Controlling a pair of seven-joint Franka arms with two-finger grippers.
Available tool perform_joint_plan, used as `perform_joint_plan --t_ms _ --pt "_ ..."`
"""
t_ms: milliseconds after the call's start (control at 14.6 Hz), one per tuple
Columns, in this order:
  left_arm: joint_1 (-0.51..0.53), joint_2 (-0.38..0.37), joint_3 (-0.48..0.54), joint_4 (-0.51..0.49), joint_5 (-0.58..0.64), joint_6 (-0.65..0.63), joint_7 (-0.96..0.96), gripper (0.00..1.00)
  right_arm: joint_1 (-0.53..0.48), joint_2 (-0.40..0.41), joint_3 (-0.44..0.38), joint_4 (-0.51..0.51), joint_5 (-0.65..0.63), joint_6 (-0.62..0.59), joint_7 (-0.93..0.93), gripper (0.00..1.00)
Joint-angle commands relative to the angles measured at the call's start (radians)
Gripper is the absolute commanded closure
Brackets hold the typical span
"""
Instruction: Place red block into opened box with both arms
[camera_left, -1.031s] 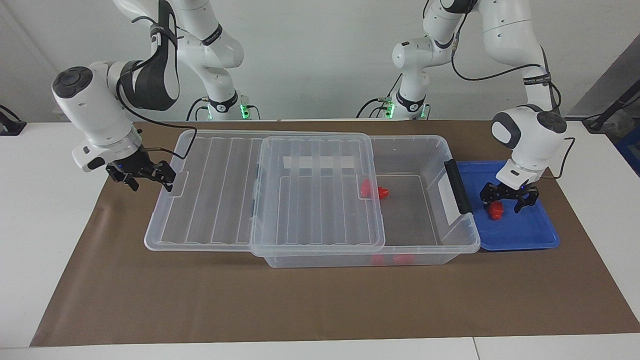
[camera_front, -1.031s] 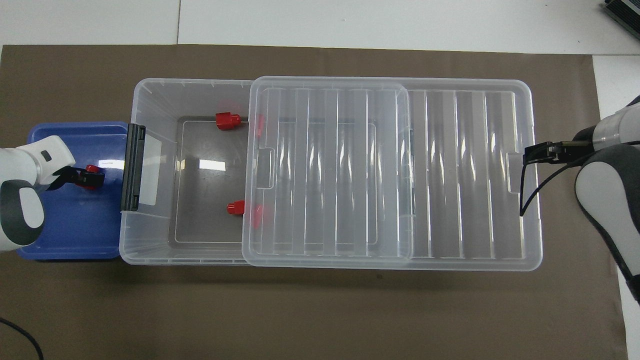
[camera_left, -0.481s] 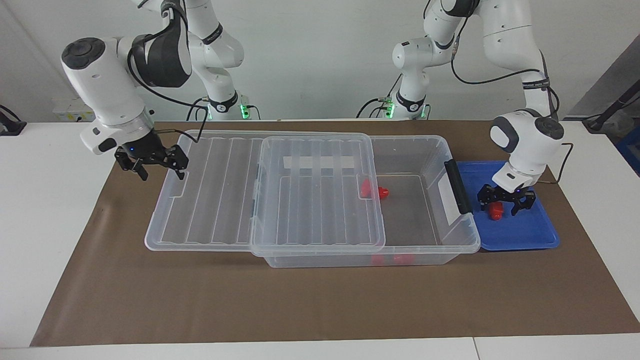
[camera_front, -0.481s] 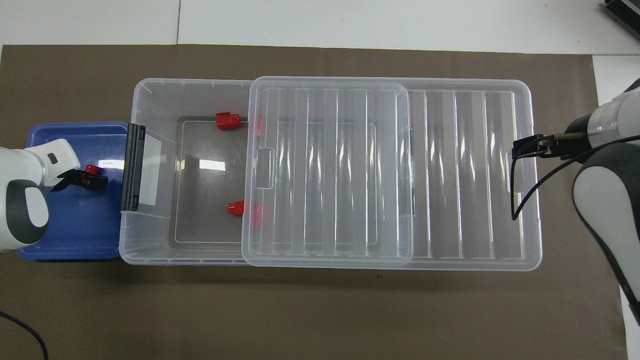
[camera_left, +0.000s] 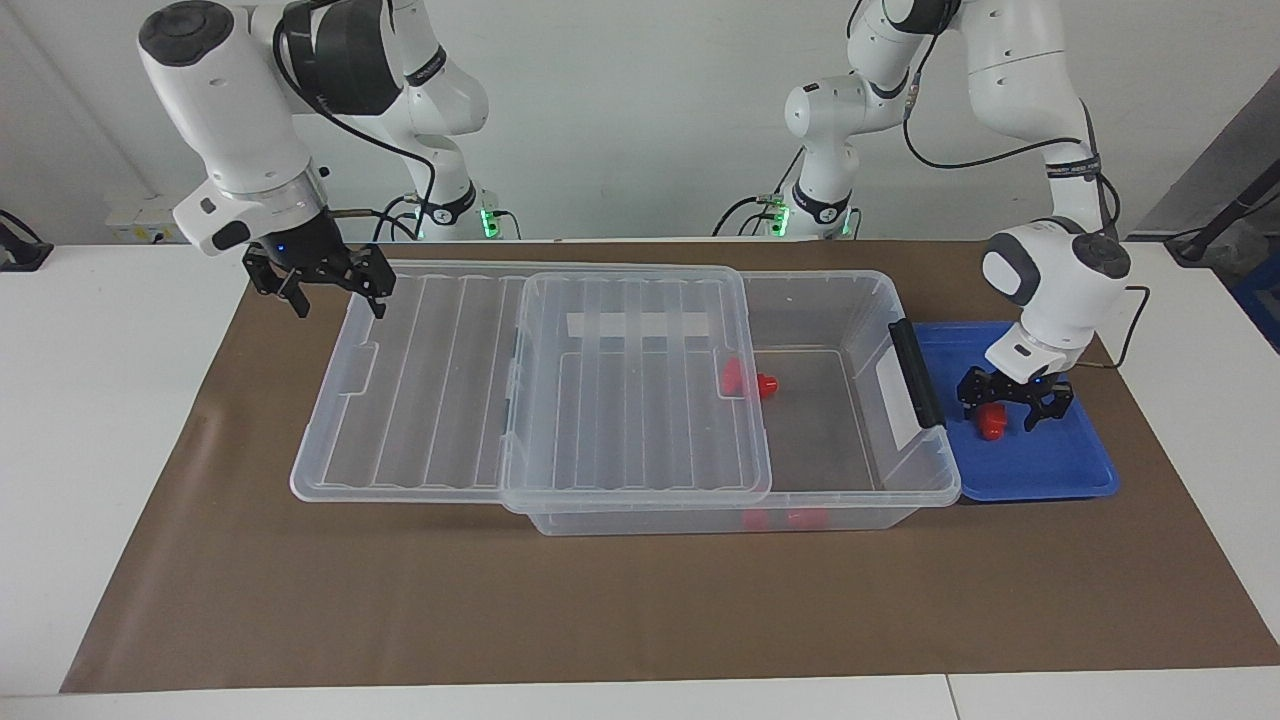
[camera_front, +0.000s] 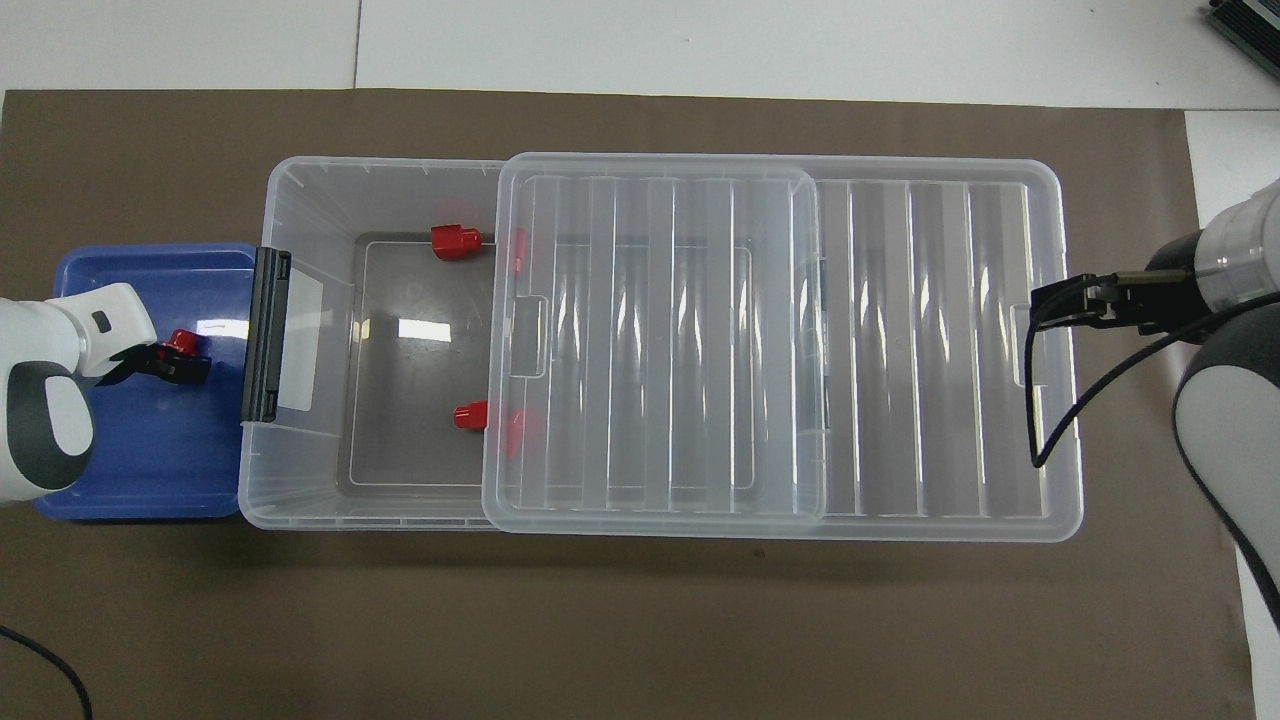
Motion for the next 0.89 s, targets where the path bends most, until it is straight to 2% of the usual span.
perform_joint_plan --t_ms 0,137,206,412,550,824 --pt "0.006 0.005 0.001 -0.01 0.009 0.021 0.02 0.47 -0.005 -0.014 0.0 0.041 -0.016 -0.056 0.021 0.0" --pt "0.006 0.007 0.001 -0.01 0.009 0.021 0.02 0.85 -0.001 -0.001 0.002 0.102 -0.023 -0.114 0.029 0.0" --pt "0.006 0.007 0.001 -0.01 0.011 0.02 0.02 1.0 -0.007 0.005 0.002 0.11 -0.02 -0.122 0.029 0.0" --pt "0.006 0.007 0.001 -0.001 0.009 0.005 0.018 1.0 -0.013 0.005 0.002 0.115 -0.022 -0.125 0.029 0.0" --pt "0.006 -0.001 0.001 0.054 0.009 -0.084 0.018 1.0 -0.013 0.0 0.002 0.115 -0.022 -0.125 0.029 0.0" --pt "0.005 -0.021 0.001 0.409 0.009 -0.623 0.004 1.0 -0.014 -0.004 -0.006 0.115 -0.01 -0.127 0.025 0.0"
